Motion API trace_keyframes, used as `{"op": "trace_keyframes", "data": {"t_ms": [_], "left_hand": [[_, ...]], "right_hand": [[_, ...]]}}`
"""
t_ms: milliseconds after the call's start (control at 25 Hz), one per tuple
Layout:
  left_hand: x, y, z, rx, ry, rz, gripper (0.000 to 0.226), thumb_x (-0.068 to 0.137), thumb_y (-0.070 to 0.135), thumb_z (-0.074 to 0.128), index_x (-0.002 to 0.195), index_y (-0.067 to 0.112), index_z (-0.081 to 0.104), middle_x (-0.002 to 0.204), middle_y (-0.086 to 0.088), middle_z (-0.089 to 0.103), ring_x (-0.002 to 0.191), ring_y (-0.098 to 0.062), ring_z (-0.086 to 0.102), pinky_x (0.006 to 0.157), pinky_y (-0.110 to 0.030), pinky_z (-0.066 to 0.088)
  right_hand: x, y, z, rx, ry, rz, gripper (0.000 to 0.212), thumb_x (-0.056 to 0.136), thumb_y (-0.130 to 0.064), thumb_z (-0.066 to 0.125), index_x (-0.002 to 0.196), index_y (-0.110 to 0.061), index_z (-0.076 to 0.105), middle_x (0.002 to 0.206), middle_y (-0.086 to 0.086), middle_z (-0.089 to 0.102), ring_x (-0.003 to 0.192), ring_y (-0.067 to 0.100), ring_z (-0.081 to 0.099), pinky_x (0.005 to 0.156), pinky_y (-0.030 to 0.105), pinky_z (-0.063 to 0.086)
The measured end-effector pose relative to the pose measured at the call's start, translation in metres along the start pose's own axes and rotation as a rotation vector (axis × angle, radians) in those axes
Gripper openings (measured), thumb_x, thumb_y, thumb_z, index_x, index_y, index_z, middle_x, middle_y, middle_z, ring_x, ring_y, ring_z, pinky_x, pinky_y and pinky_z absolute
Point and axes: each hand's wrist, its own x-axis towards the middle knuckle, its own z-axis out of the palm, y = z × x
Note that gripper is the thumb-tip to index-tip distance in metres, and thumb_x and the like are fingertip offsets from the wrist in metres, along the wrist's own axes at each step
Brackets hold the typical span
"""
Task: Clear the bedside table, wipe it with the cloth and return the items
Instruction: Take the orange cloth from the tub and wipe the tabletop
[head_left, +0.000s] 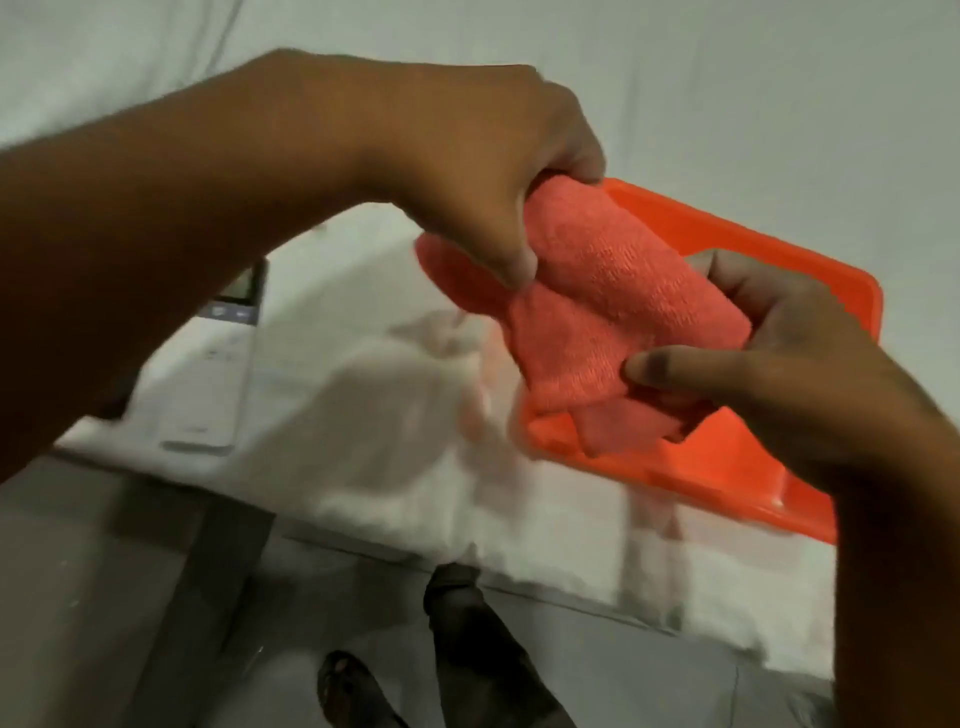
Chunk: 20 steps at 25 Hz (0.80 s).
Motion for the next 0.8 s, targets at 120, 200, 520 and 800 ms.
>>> {"op": "trace_keyframes", "data": {"t_ms": [120, 200, 520, 800], "left_hand": [[-0.127, -0.048, 0.009, -0.351, 0.088, -0.225, 0.033, 0.060, 0.033, 0.092, 0.077, 0.031, 0.064, 0.068, 0.020, 0.068, 0.053, 0.001, 0.063, 0.047, -0.022, 0.048], [-0.221, -0.075, 0.049, -0.628, 0.234, -0.365, 0.033, 0.060, 0.026, 0.093, 0.082, 0.031, 0.068, 0.068, 0.012, 0.071, 0.054, 0.001, 0.062, 0.048, -0.016, 0.049], [-0.393, -0.035, 0.386, -1.691, 1.209, -1.210, 0.058, 0.063, 0.010, 0.089, 0.117, 0.011, 0.071, 0.100, -0.007, 0.080, 0.085, -0.020, 0.076, 0.079, -0.044, 0.063], [-0.297, -0.026, 0.435, -2.059, 1.895, -1.429, 0.046, 0.057, 0.015, 0.090, 0.099, 0.005, 0.075, 0.099, -0.014, 0.076, 0.091, -0.031, 0.071, 0.091, -0.062, 0.055]], "right_hand": [[0.016, -0.050, 0.054, 0.044, -0.294, -0.118, 0.030, 0.061, 0.003, 0.082, 0.078, -0.018, 0.069, 0.059, 0.000, 0.063, 0.050, 0.017, 0.058, 0.043, 0.025, 0.048], [0.037, -0.070, 0.119, 0.010, -0.427, -0.155, 0.031, 0.067, 0.008, 0.079, 0.089, -0.013, 0.072, 0.066, 0.003, 0.069, 0.058, 0.017, 0.065, 0.054, 0.026, 0.054], [0.034, -0.064, 0.448, -0.798, -0.964, -0.465, 0.009, 0.078, -0.011, 0.073, 0.082, -0.014, 0.066, 0.080, 0.008, 0.070, 0.068, 0.020, 0.062, 0.060, 0.030, 0.049], [0.046, 0.036, 0.587, -1.299, -0.951, -0.813, 0.030, 0.089, -0.038, 0.060, 0.105, -0.014, 0.069, 0.110, 0.017, 0.069, 0.105, 0.038, 0.066, 0.087, 0.037, 0.053]]}}
